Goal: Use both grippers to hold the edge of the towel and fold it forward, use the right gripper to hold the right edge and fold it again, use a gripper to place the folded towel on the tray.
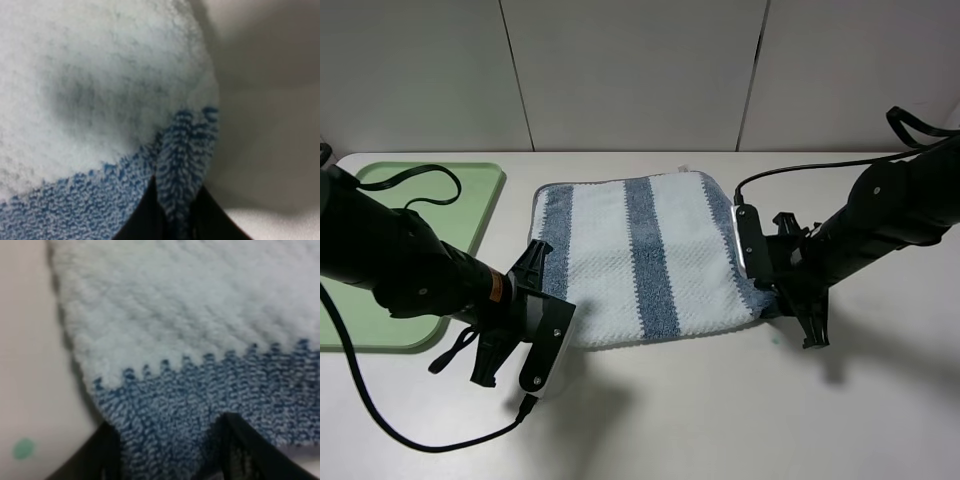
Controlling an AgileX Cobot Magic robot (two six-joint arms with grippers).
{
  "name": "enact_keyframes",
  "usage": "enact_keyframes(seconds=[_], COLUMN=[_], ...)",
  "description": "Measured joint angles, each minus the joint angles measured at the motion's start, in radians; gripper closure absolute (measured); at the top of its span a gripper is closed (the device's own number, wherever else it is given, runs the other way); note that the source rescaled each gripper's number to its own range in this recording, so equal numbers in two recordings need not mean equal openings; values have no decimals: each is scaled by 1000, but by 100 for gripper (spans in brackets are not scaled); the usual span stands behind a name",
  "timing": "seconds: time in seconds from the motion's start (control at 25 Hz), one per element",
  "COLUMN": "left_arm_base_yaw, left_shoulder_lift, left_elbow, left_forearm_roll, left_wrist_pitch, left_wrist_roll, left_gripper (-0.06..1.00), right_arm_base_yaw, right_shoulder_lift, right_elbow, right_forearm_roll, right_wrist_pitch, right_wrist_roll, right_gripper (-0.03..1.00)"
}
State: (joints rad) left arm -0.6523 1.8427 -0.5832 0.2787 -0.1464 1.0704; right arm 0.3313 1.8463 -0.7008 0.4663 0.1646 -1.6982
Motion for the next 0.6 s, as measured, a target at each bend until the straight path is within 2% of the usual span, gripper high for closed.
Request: enact_keyframes(seconds=[0.16,0.36,0.6], left_arm_base_yaw=[0,0,0], left_shoulder_lift=[0,0,0], left_elbow=[0,0,0], left_forearm_roll=[0,0,0], left_wrist_pitch=[0,0,0], left_wrist_roll=[0,0,0], left_gripper=[94,94,94], right_arm_base_yaw=[0,0,0], right_shoulder_lift=[6,10,10], right_elbow=[0,0,0], right_forearm_roll=[7,21,41], right_wrist_pitch=[-10,-7,0], right_wrist_roll=[0,0,0], right_gripper=[62,96,97])
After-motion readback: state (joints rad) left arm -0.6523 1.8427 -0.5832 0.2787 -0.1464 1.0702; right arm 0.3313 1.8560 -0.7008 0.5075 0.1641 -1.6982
